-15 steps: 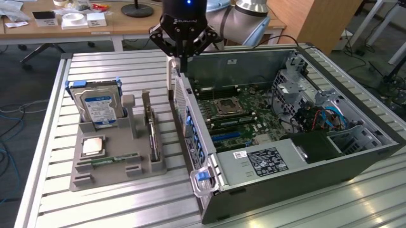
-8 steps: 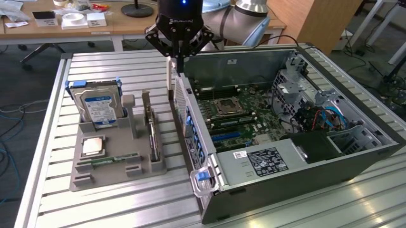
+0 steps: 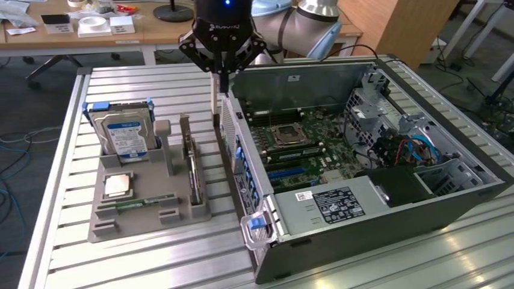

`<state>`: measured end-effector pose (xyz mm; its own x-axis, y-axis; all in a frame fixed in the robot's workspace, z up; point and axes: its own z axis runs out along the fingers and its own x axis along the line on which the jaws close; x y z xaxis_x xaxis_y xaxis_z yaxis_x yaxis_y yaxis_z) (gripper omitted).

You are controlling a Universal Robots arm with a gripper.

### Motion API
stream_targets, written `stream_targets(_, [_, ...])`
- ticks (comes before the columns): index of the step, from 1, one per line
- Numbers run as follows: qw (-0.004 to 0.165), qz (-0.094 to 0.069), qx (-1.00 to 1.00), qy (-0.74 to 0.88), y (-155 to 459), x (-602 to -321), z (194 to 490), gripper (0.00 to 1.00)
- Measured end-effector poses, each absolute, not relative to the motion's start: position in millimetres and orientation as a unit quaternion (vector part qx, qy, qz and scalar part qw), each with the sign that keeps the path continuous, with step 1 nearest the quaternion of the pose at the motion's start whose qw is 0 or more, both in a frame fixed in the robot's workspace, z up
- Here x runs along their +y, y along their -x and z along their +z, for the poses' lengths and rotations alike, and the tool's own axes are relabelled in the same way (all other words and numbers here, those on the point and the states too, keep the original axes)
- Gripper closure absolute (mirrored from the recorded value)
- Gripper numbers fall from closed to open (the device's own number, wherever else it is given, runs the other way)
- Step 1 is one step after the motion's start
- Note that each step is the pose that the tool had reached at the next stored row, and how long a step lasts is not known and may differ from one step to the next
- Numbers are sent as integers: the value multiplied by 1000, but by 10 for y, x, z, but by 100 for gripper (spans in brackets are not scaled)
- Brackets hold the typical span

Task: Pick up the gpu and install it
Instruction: 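Reach for the gpu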

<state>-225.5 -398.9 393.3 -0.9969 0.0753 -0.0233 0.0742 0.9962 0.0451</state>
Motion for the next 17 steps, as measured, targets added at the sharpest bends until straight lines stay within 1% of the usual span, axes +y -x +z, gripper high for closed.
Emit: stream_targets(17, [12,22,999,-37,2403,-3989,3933,89])
